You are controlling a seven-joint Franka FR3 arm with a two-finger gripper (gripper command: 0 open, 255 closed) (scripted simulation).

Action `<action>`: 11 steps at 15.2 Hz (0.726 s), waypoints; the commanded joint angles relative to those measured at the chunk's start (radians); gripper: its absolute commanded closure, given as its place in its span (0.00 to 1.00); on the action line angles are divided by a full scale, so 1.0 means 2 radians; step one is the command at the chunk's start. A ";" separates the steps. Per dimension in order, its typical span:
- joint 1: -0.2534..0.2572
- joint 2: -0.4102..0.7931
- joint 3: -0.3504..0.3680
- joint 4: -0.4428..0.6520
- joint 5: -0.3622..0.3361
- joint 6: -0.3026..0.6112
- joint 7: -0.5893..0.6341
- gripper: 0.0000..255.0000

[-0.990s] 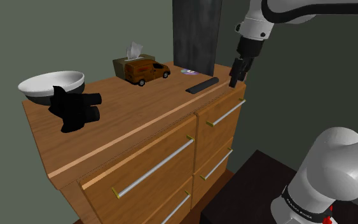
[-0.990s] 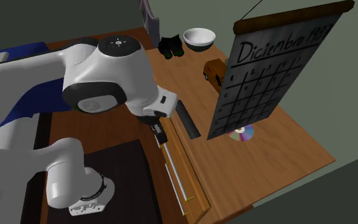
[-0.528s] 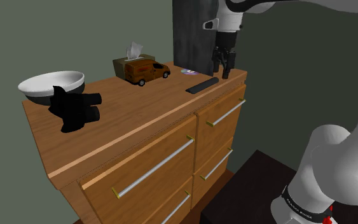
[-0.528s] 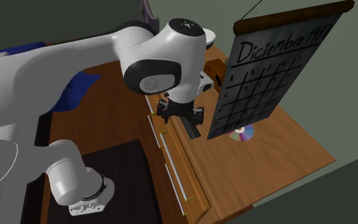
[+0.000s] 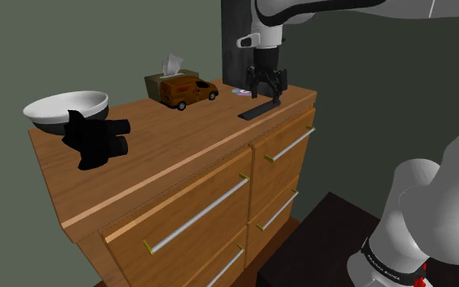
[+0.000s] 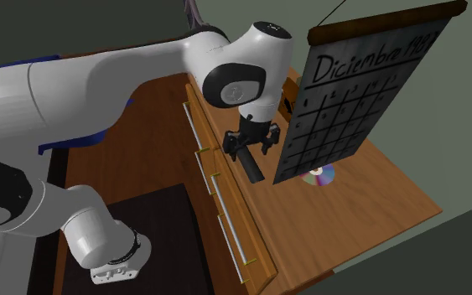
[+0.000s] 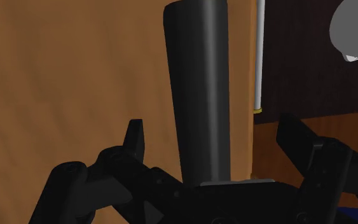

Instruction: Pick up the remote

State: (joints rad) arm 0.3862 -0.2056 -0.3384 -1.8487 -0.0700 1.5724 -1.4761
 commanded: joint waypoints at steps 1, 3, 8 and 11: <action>0.000 -0.002 0.000 -0.016 -0.001 0.014 -0.002 0.00; 0.000 -0.003 0.000 -0.027 -0.001 0.025 -0.001 0.00; 0.000 -0.003 0.000 -0.028 -0.001 0.025 -0.001 1.00; 0.000 -0.003 -0.001 -0.029 -0.002 0.026 -0.001 1.00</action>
State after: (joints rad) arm 0.3858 -0.2148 -0.3388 -1.9038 -0.0732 1.6261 -1.4787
